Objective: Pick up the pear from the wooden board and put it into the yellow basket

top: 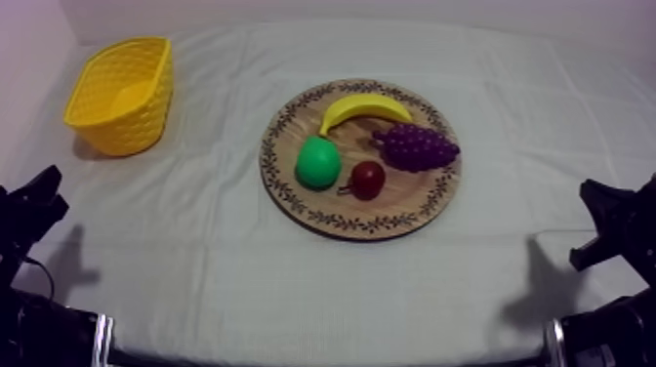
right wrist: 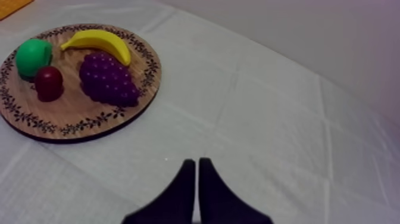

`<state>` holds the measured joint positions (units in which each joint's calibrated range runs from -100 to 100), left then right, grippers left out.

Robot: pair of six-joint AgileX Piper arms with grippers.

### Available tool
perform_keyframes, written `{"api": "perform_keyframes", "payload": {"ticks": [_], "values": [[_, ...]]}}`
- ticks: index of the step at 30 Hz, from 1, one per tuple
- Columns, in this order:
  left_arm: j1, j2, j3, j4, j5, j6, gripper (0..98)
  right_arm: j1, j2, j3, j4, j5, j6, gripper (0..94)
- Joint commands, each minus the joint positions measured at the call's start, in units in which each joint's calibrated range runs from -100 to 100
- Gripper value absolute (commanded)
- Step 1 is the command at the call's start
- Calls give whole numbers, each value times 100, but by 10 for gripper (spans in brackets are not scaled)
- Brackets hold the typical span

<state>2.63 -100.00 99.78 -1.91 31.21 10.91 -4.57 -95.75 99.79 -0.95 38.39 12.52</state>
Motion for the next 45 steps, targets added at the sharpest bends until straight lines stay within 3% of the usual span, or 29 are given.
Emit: {"api": "perform_keyframes", "payload": {"ticks": [1,27,37,45], "values": [[1,0,-1,-2,0,0,1,-2,-1,-1,0,0,1,3],[1,0,-1,-2,0,0,1,-2,-1,-1,0,0,1,3],[83,183,-311,46,544,-294,1,-2,-1,-1,0,0,1,3],[128,1506,-1908,142,771,-634,0,-2,-1,-1,0,0,1,3]]}}
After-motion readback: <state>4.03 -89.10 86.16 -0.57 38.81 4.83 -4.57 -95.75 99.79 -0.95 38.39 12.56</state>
